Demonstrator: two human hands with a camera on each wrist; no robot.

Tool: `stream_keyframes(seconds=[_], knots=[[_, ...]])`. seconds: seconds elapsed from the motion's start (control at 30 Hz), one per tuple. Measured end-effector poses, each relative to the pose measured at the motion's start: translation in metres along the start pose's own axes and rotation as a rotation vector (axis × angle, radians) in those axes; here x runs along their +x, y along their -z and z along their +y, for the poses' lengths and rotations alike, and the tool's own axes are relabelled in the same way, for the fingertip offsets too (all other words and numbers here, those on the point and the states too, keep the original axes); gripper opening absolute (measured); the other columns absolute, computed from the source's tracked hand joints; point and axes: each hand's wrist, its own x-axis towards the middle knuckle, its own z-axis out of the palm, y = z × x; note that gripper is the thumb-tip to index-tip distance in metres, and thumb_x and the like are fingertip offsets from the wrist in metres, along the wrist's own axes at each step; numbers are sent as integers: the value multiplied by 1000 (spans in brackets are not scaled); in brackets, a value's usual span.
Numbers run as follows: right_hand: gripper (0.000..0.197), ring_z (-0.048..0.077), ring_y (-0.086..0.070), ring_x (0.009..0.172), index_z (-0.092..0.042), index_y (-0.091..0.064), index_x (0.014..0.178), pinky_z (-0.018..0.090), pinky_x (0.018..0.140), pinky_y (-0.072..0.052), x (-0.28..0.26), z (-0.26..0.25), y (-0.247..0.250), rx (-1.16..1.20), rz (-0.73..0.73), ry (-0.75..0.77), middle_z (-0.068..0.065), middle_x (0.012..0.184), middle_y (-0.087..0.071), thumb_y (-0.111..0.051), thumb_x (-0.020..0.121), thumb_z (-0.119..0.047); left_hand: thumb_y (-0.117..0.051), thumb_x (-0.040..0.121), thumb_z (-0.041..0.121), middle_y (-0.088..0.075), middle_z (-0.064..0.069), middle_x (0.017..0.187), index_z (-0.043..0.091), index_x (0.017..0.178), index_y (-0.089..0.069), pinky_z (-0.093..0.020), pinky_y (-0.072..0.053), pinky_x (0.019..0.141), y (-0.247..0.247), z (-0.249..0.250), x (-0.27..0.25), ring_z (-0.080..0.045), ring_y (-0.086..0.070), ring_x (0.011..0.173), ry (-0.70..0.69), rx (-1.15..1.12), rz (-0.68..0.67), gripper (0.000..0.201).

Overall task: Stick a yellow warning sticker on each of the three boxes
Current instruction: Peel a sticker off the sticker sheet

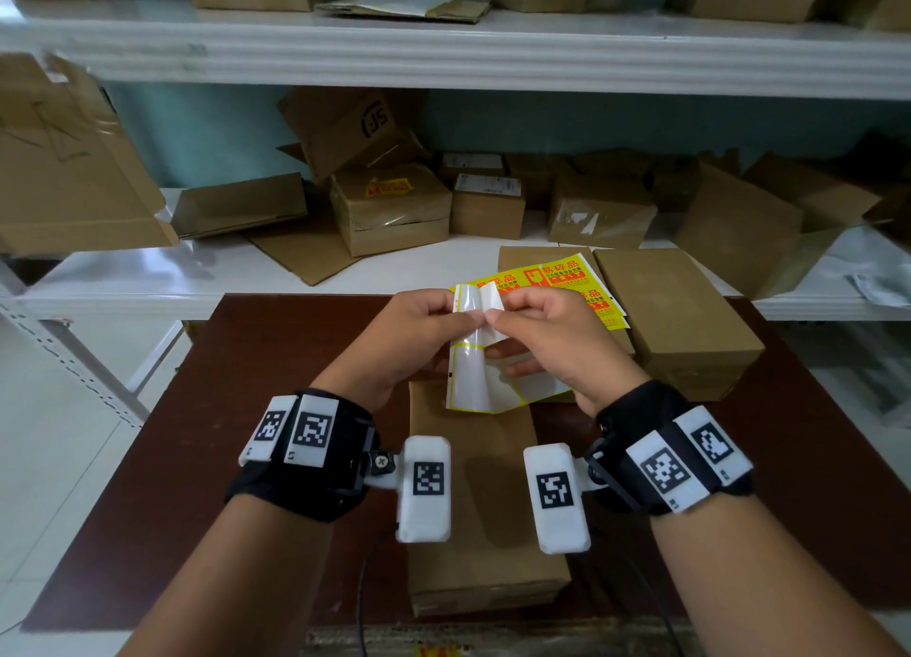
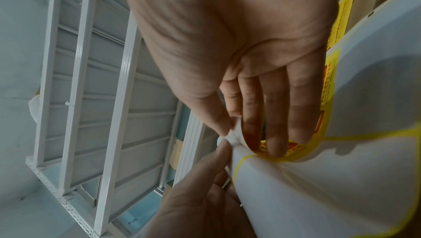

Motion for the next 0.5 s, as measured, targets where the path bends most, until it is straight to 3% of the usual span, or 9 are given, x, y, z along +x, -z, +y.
stream_keyframes(seconds=[0.1,0.23,0.33,0.4,0.5], knots=[[6,23,-74,74,-10,-65,91,48,74,-60,2,2,1,19,25,-10,3,83,-72,-64,97,-11,-65,96,19,-63,-9,84,-5,109,-66,-23,-53,59,2,0,0,-9,-64,67,0,-6,4,28],[22,25,-74,74,9,-61,107,51,74,-60,5,5,3,10,46,-26,11,89,-71,-61,98,-10,-64,97,20,-68,-12,90,-2,109,-69,-26,-56,63,4,1,0,-14,-66,76,7,9,-10,26],[23,28,-77,80,7,-62,111,47,71,-61,5,7,4,7,57,-46,21,103,-72,-60,98,-13,-64,96,22,-68,-17,96,-2,109,-69,-37,-59,76,7,2,0,-20,-65,84,8,27,-6,28],[15,25,-77,78,1,-64,101,38,63,-61,5,7,4,13,58,-56,21,103,-72,-59,99,-13,-64,96,23,-68,-22,101,-4,111,-67,-46,-58,86,9,3,0,-24,-65,88,12,27,-4,31],[8,25,-77,78,-9,-63,95,34,59,-60,5,6,3,29,61,-58,24,107,-72,-58,99,-13,-63,96,25,-67,-32,108,-6,114,-64,-51,-55,91,9,3,-1,-26,-64,90,19,36,4,36]])
